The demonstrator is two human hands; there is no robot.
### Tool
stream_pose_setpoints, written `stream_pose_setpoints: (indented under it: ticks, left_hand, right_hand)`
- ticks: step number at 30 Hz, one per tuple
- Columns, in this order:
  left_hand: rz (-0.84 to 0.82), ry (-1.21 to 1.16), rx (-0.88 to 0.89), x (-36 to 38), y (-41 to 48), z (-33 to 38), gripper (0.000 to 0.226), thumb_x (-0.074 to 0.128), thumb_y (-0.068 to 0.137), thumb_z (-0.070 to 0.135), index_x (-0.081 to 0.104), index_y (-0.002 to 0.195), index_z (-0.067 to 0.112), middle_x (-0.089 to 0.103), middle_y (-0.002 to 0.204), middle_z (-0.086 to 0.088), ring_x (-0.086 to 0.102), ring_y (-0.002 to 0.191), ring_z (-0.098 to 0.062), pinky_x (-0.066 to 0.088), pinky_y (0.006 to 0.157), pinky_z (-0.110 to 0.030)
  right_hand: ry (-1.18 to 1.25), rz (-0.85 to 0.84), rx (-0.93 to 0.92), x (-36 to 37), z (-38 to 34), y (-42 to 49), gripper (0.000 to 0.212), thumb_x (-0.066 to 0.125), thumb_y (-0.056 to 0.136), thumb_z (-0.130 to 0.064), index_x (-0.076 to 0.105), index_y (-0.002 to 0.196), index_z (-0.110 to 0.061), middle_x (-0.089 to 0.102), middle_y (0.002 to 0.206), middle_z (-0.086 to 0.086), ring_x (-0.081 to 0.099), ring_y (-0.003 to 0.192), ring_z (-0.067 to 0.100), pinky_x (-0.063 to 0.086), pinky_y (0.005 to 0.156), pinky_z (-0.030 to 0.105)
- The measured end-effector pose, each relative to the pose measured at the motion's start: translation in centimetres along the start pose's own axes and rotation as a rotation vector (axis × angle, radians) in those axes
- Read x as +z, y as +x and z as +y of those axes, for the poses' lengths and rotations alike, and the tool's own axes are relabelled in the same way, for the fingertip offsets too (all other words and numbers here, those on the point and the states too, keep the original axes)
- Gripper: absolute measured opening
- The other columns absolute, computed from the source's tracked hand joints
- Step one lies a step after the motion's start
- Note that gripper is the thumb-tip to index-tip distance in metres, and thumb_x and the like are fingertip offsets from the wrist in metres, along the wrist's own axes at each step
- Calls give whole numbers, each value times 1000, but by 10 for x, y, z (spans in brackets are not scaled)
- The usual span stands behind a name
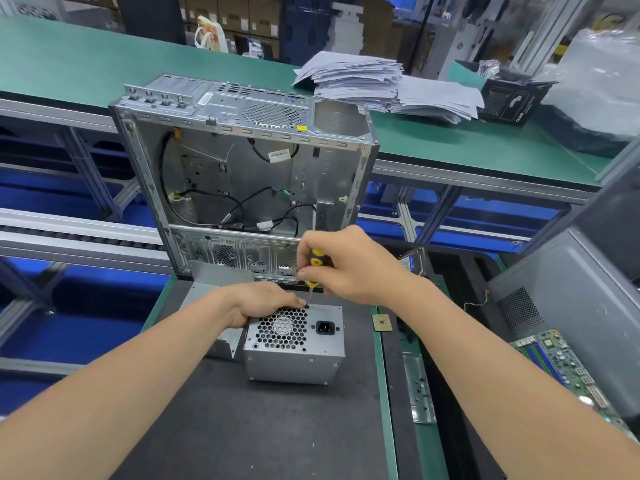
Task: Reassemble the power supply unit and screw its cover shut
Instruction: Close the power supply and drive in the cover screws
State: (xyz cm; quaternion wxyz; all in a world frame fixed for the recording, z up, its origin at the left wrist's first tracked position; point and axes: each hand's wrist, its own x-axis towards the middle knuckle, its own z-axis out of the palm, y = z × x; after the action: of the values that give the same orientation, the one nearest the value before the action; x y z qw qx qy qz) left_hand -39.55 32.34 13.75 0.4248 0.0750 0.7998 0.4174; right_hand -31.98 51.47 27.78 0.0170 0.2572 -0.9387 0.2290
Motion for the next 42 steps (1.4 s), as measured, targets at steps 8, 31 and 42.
stream_pose_setpoints:
  ticks: [8, 31, 42]
  left_hand:
    - [25, 24, -12, 2, 1, 0, 59, 68, 83, 59, 66, 131, 24, 54, 145, 2, 49, 135, -22, 38, 116, -41]
    - [71, 35, 12, 5, 0, 2, 65, 69, 88, 57, 59, 139, 19, 49, 152, -2, 43, 138, -21, 36, 114, -37]
    - [63, 26, -45, 6, -3, 5, 68, 66, 80, 59, 62, 134, 18, 58, 143, -6, 52, 132, -26, 39, 117, -45]
  right_hand:
    - [-171, 64, 51, 6, 2, 5, 23, 61, 100, -48, 59, 107, -27, 67, 100, -11, 62, 86, 9, 55, 76, 36]
    - [6, -234, -183, -10, 3, 8, 13, 70, 95, -14, 65, 98, -25, 66, 93, -17, 61, 88, 5, 48, 78, 18]
    - [-8, 101, 263, 10, 0, 9, 36, 74, 92, -46, 48, 79, -24, 62, 72, -1, 60, 71, 21, 49, 58, 38]
